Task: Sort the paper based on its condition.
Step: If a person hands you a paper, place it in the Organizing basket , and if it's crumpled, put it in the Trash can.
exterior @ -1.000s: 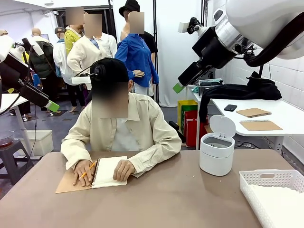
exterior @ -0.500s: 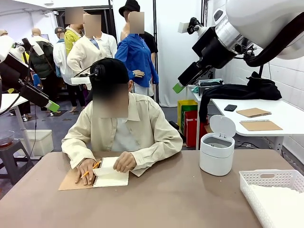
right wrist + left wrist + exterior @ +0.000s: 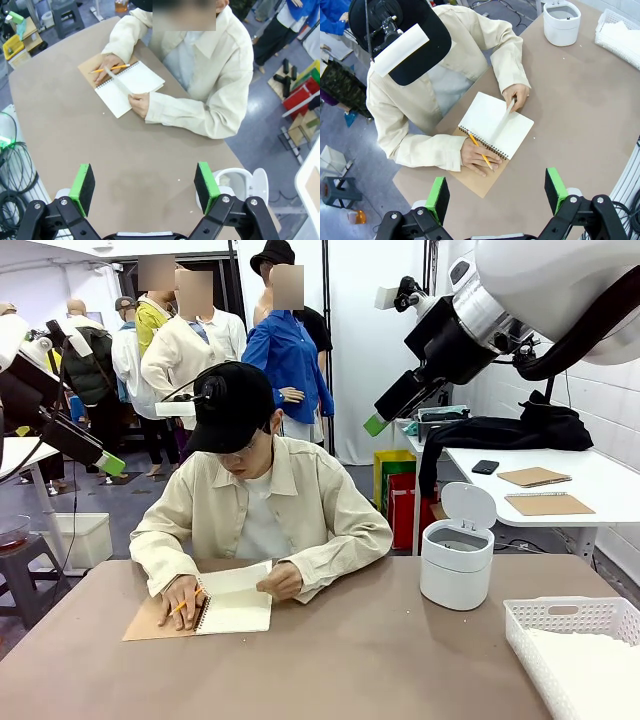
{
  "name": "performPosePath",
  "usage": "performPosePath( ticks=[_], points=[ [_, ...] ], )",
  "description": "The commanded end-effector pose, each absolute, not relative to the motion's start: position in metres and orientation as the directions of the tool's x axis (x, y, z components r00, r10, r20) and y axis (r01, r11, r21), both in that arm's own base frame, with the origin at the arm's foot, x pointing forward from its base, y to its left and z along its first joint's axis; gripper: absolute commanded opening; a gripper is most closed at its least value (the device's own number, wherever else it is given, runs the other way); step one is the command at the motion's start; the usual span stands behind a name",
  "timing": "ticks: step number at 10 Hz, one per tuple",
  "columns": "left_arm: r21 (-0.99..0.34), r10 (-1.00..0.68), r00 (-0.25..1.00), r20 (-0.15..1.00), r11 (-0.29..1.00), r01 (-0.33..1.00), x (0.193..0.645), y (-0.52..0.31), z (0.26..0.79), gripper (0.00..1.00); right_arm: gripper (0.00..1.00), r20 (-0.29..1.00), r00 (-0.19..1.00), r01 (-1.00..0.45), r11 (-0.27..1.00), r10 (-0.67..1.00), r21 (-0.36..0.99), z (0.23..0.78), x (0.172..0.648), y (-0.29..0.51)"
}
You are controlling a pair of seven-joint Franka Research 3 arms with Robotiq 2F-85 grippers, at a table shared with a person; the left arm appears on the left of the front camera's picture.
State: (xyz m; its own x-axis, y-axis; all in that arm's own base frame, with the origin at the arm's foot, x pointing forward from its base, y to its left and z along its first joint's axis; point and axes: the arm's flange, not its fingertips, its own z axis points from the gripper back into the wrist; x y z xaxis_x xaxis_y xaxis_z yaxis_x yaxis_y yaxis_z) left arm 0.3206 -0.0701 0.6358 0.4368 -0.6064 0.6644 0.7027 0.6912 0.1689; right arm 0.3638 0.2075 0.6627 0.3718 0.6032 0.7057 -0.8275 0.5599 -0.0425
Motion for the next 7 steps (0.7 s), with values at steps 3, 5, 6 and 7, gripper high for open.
performPosePath(
  ticks=[3, 5, 6, 7],
  points=[
    [0.175, -0.61, 0.433, 0.663, 0.689, 0.703, 0.3206, -0.0693, 0.6362, 1.0, 1.0, 0.703, 0.368, -0.828, 0.559, 0.609, -0.051, 0.6629, 0.3638, 0.2072],
    [0.175, -0.61, 0.433, 0.663, 0.689, 0.703, 0.3206, -0.0693, 0.6362, 1.0, 1.0, 0.703, 0.368, -0.828, 0.559, 0.609, -0.051, 0.6629, 0.3638, 0.2072],
    [0.175, -0.61, 0.433, 0.663, 0.689, 0.703, 0.3206, -0.0693, 0.6362, 1.0, 1.0, 0.703, 0.368, -0.828, 0.559, 0.609, -0.051, 0.6629, 0.3638, 0.2072],
    [0.175, -0.61, 0.433, 0.663, 0.689, 0.703, 0.3206, -0.0693, 0.6362, 1.0, 1.0, 0.703, 0.368, -0.828, 0.559, 0.609, -0.051, 0.6629, 0.3638, 0.2072]
  ],
)
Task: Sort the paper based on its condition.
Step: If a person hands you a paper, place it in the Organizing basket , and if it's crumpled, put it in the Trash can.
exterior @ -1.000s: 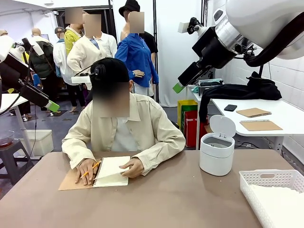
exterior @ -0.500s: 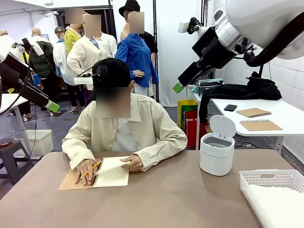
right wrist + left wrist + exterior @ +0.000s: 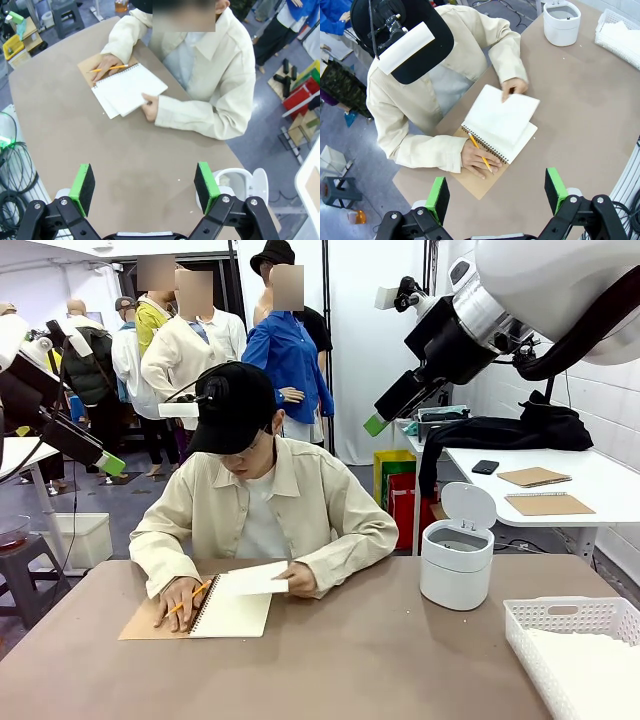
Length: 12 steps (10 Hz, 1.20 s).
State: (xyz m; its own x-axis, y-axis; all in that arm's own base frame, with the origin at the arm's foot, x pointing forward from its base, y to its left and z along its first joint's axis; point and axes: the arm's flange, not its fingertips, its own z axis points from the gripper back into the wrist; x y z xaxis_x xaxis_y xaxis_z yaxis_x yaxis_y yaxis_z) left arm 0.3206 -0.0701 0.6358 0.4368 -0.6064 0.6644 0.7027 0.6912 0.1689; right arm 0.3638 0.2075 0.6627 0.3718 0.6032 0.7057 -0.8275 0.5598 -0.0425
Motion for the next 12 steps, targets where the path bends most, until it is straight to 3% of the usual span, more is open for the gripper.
performPosePath(
  ticks=[1, 12],
  points=[
    [0.175, -0.61, 0.433, 0.663, 0.689, 0.703, 0.3206, -0.0693, 0.6362, 1.0, 1.0, 0.703, 0.368, -0.828, 0.559, 0.609, -0.051, 0.6629, 0.3638, 0.2072],
    [0.175, -0.61, 0.433, 0.663, 0.689, 0.703, 0.3206, -0.0693, 0.6362, 1.0, 1.0, 0.703, 0.368, -0.828, 0.559, 0.609, -0.051, 0.6629, 0.3638, 0.2072]
  ],
)
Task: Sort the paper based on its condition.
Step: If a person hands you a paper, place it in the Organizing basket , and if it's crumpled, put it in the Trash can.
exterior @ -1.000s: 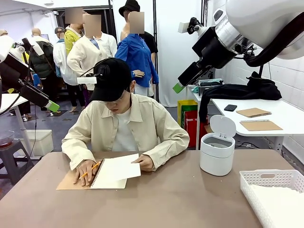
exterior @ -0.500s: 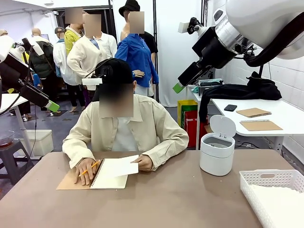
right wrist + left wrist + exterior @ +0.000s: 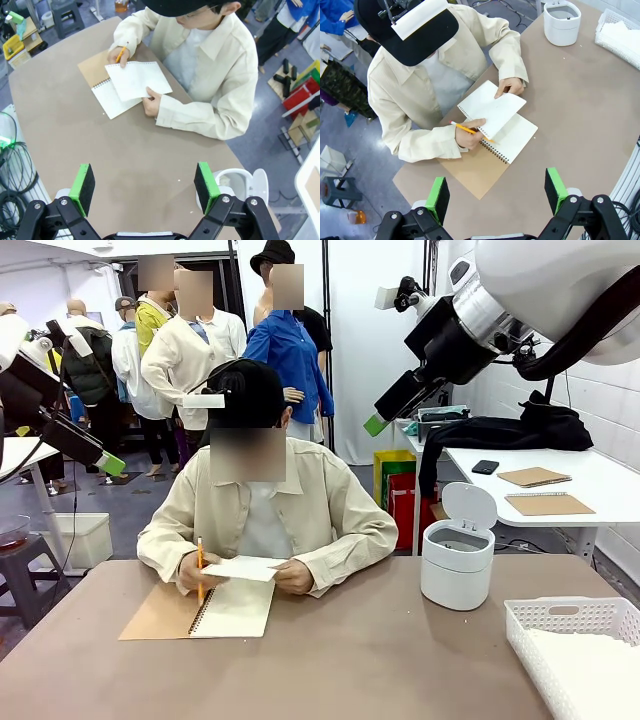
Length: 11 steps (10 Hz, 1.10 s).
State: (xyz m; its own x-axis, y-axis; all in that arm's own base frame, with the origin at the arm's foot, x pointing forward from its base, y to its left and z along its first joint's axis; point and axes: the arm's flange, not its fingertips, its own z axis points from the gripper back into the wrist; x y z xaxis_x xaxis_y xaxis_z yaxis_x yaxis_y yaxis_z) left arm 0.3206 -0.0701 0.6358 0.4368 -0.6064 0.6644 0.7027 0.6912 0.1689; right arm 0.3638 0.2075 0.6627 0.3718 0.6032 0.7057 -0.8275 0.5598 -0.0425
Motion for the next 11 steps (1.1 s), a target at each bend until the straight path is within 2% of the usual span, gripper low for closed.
performPosePath(
  ticks=[1, 11],
  points=[
    [0.175, -0.61, 0.433, 0.663, 0.689, 0.703, 0.3206, -0.0693, 0.6362, 1.0, 1.0, 0.703, 0.368, -0.828, 0.559, 0.609, -0.051, 0.6629, 0.3638, 0.2072],
    [0.175, -0.61, 0.433, 0.663, 0.689, 0.703, 0.3206, -0.0693, 0.6362, 1.0, 1.0, 0.703, 0.368, -0.828, 0.559, 0.609, -0.051, 0.6629, 0.3638, 0.2072]
  ],
)
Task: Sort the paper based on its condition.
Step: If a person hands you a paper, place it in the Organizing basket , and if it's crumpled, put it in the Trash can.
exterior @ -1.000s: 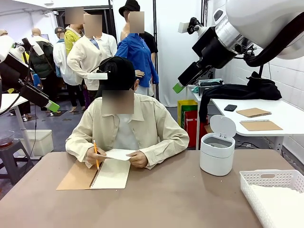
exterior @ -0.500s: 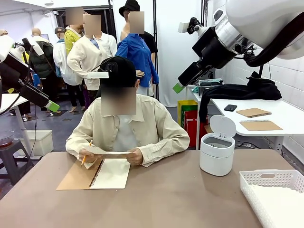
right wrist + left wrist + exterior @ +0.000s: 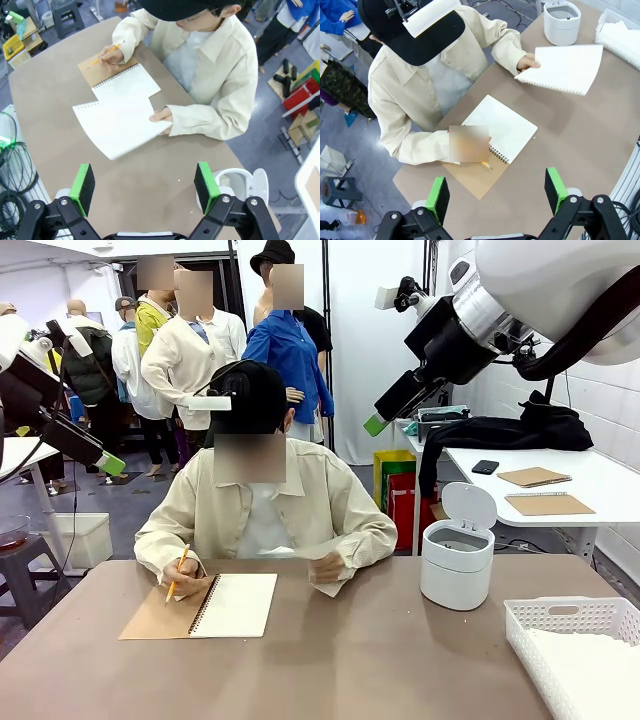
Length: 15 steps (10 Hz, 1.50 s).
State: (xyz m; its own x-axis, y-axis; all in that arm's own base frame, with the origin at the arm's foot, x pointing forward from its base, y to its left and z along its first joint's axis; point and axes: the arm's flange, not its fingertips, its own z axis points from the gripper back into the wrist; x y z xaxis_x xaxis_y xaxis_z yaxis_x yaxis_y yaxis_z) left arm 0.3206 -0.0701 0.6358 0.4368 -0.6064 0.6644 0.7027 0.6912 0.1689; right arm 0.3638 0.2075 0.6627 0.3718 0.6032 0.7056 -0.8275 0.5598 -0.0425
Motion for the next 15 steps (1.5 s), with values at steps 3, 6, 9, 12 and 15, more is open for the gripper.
performPosePath(
  ticks=[3, 6, 9, 12, 15],
  points=[
    [0.175, -0.61, 0.433, 0.663, 0.689, 0.703, 0.321, -0.069, 0.636, 1.0, 1.0, 0.703, 0.368, -0.828, 0.559, 0.609, -0.051, 0.663, 0.364, 0.207],
    [0.175, -0.61, 0.433, 0.663, 0.689, 0.703, 0.321, -0.069, 0.636, 1.0, 1.0, 0.703, 0.368, -0.828, 0.559, 0.609, -0.051, 0.663, 0.364, 0.207],
    [0.175, -0.61, 0.433, 0.663, 0.689, 0.703, 0.321, -0.069, 0.636, 1.0, 1.0, 0.703, 0.368, -0.828, 0.559, 0.609, -0.051, 0.663, 0.364, 0.207],
    [0.175, -0.61, 0.433, 0.663, 0.689, 0.703, 0.321, -0.069, 0.636, 1.0, 1.0, 0.706, 0.372, -0.828, 0.56, 0.603, -0.043, 0.663, 0.364, 0.208],
    [0.175, -0.61, 0.433, 0.663, 0.689, 0.703, 0.321, -0.069, 0.636, 1.0, 1.0, 0.553, 0.721, -0.66, 0.656, 0.418, 0.366, 0.641, 0.397, 0.208]
  ],
)
